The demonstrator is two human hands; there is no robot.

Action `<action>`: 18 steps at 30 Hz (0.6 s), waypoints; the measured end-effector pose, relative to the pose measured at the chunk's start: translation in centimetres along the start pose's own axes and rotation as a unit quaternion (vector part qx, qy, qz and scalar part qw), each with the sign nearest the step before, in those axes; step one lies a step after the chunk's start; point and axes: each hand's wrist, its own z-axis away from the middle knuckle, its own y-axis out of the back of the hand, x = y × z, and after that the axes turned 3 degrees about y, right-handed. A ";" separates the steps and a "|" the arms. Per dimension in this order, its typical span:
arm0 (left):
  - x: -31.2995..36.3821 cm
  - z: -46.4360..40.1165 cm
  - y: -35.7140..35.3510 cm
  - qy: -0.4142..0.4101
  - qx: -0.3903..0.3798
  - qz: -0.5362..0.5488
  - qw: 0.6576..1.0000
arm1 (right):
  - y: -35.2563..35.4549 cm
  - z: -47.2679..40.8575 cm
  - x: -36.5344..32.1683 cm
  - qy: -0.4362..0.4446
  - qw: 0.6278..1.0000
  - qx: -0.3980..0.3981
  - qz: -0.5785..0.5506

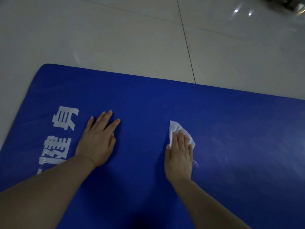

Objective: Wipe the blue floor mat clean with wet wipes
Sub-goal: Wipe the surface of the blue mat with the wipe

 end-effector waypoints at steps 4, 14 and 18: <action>-0.1 0.0 0.0 -0.002 0.007 -0.008 1.000 | -1.7 1.7 -5.8 0.125 0.991 0.015 0.038; 0.0 0.0 0.2 -0.005 0.001 -0.001 1.000 | 0.4 0.7 1.3 0.045 0.999 0.024 -0.007; 0.0 0.0 0.2 -0.004 -0.001 -0.002 1.000 | 0.9 1.9 2.8 -0.075 0.996 0.015 -0.044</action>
